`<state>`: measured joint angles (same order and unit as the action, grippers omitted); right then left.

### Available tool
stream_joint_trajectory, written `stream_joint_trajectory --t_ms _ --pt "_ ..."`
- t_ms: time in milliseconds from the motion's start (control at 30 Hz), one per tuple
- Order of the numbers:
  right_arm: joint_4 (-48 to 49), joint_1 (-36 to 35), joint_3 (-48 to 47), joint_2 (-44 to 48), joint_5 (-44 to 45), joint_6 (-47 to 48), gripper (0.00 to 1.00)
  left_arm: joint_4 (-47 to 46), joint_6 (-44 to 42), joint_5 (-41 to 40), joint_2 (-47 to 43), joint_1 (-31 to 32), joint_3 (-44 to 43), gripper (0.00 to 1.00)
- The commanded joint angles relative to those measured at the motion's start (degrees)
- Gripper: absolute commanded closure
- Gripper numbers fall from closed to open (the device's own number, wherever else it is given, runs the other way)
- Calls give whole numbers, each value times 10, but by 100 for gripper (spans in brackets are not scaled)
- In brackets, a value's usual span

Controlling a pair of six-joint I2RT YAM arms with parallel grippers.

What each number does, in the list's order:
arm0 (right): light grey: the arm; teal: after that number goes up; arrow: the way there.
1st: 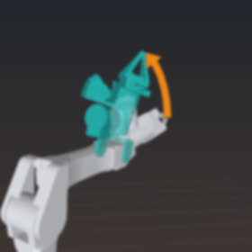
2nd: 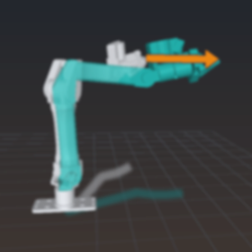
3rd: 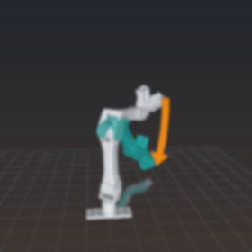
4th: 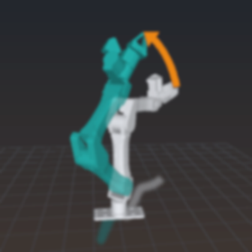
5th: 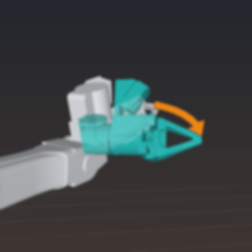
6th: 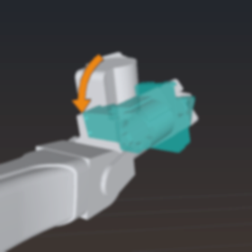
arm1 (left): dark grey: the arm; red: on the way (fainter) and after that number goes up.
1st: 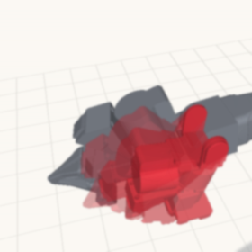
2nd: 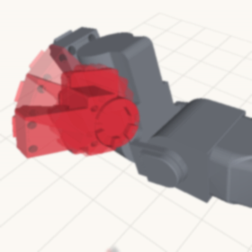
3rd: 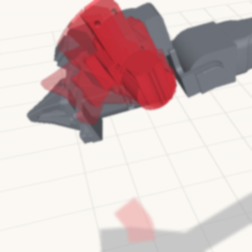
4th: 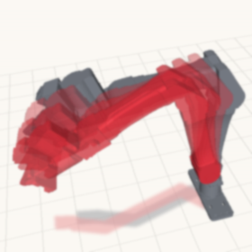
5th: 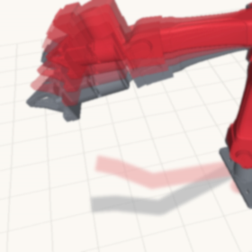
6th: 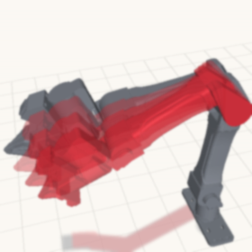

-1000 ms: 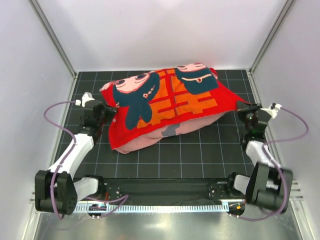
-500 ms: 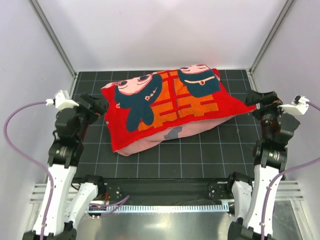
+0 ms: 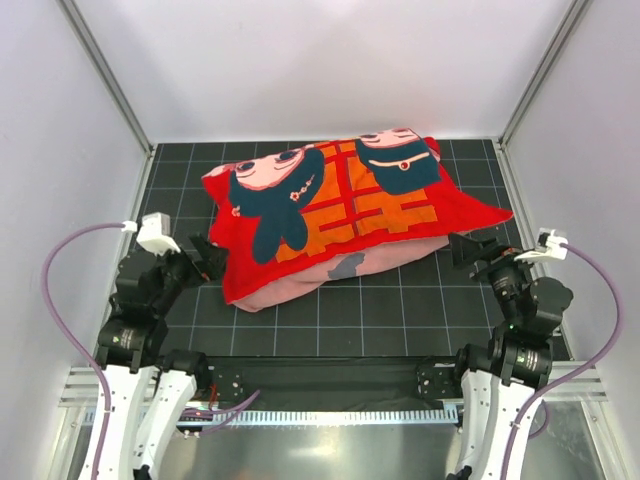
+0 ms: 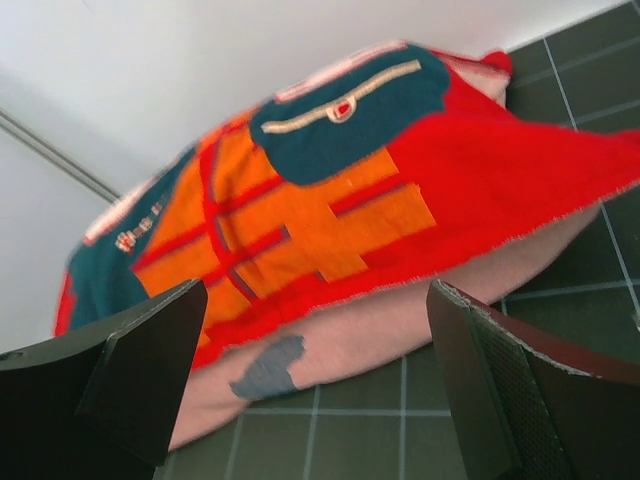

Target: Put the pillow into the pillowcase

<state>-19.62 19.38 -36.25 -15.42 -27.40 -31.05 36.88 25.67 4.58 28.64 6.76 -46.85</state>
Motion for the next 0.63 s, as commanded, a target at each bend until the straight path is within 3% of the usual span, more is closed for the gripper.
stream_joint_trajectory --t_ms 0,600 --pt "-20 -42 8 3 51 72 0 3 -33 30 -31 -1 13 0" --pt "-13 -55 28 33 53 69 0 2 -30 10 -48 1 24 0"
